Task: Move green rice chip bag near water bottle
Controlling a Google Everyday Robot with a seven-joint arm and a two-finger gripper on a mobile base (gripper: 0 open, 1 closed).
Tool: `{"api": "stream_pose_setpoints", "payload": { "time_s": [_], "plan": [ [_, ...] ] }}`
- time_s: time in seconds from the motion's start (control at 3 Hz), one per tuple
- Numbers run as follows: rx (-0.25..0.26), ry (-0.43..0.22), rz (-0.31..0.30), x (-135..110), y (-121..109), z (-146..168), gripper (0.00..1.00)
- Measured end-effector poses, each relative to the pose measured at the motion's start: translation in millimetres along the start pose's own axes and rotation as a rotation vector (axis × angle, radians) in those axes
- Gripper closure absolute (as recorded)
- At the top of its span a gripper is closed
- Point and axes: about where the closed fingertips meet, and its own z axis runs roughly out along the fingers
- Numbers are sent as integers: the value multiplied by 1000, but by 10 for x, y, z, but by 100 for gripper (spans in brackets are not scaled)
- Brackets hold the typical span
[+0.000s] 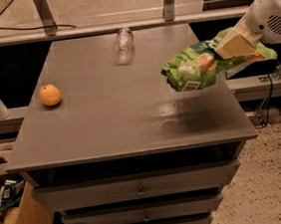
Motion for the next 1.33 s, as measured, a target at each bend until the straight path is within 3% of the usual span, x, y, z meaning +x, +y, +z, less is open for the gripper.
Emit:
{"api": "stream_pose_setpoints", "payload": {
  "time_s": [0.33, 1.0, 1.33],
  "plan": [
    [12, -31, 8, -80, -221, 170, 100],
    [123, -115, 64, -405, -937, 692, 100],
    [133, -116, 65, -413, -959, 754, 100]
  ]
}}
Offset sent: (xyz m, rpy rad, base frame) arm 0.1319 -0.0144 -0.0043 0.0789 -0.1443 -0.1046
